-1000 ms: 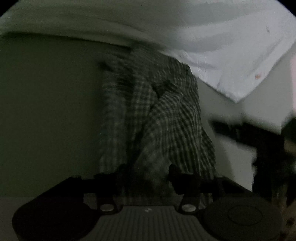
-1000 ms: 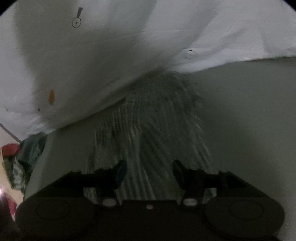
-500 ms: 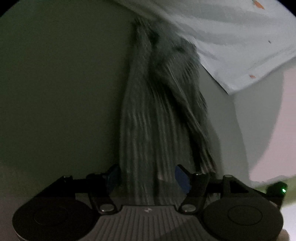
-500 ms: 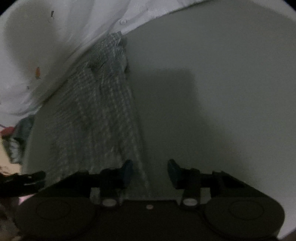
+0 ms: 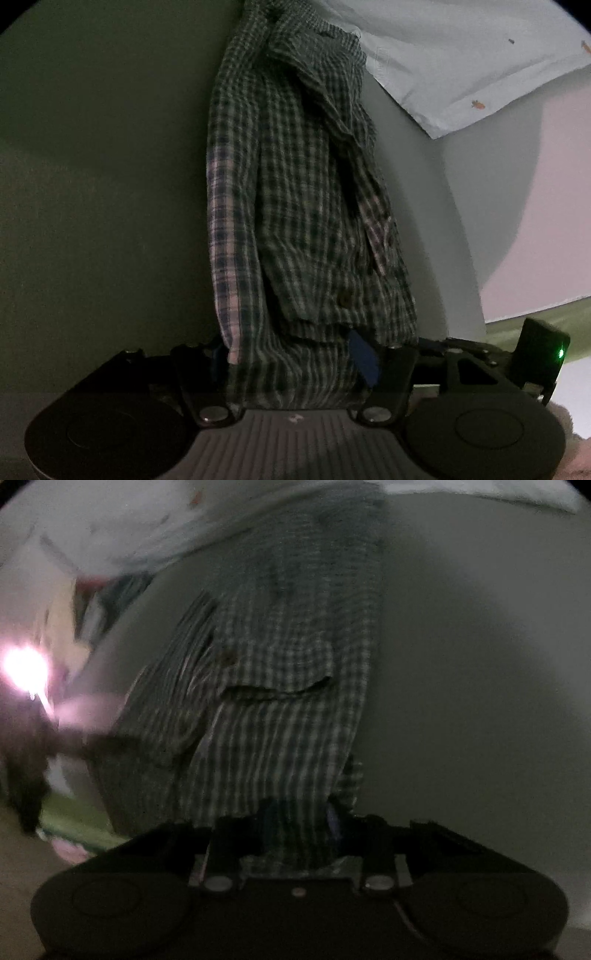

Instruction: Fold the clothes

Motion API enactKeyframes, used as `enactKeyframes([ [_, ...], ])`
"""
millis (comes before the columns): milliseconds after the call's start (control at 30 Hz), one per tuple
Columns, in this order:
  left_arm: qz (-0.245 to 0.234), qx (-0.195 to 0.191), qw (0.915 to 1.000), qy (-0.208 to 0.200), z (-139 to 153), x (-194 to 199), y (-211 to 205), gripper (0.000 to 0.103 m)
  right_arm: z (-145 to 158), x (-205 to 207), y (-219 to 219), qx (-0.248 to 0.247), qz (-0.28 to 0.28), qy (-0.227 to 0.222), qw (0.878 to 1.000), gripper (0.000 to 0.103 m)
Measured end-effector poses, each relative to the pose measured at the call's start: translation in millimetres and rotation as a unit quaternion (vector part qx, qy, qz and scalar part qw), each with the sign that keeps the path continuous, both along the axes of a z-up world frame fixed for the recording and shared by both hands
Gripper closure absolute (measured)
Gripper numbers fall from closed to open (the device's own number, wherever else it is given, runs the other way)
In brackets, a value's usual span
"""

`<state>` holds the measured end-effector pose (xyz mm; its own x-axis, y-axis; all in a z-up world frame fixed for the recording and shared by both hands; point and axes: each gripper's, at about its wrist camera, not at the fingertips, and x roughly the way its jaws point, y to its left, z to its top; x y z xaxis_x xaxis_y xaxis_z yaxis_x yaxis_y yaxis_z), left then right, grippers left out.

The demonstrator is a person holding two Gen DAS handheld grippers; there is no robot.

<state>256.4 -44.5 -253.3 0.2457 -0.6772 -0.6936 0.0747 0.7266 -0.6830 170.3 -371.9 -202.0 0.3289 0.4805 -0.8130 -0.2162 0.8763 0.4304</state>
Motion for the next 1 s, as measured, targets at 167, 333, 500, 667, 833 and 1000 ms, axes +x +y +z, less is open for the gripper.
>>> enactKeyframes([
  [167,0.038,-0.111,0.9931,0.007,17.8,-7.5,21.3,0.092,21.5,-3.2,-44.3,0.243,-0.063,0.034,0.967,0.101],
  [333,0.119,-0.179,0.9765,-0.014,34.4,-16.0,56.6,0.086,27.4,-13.5,-85.8,0.361,-0.143,0.015,0.921,0.101],
  [500,0.104,-0.054,0.9907,0.069,-18.7,-20.6,55.5,0.080,3.6,-11.2,-79.2,0.200,-0.135,0.066,0.968,0.092],
  [667,0.109,-0.074,0.9889,0.068,-28.7,-25.4,58.3,0.058,4.2,-11.6,-78.9,0.158,-0.140,0.058,0.976,0.062],
  [833,0.066,-0.054,0.9947,0.057,-21.7,-19.5,41.0,0.059,-10.9,-4.3,-55.1,0.159,-0.076,0.090,0.980,0.079],
  [1000,0.085,-0.181,0.9777,0.064,-8.3,-23.3,58.6,0.082,5.1,-8.3,-79.2,0.349,-0.084,0.075,0.930,0.093],
])
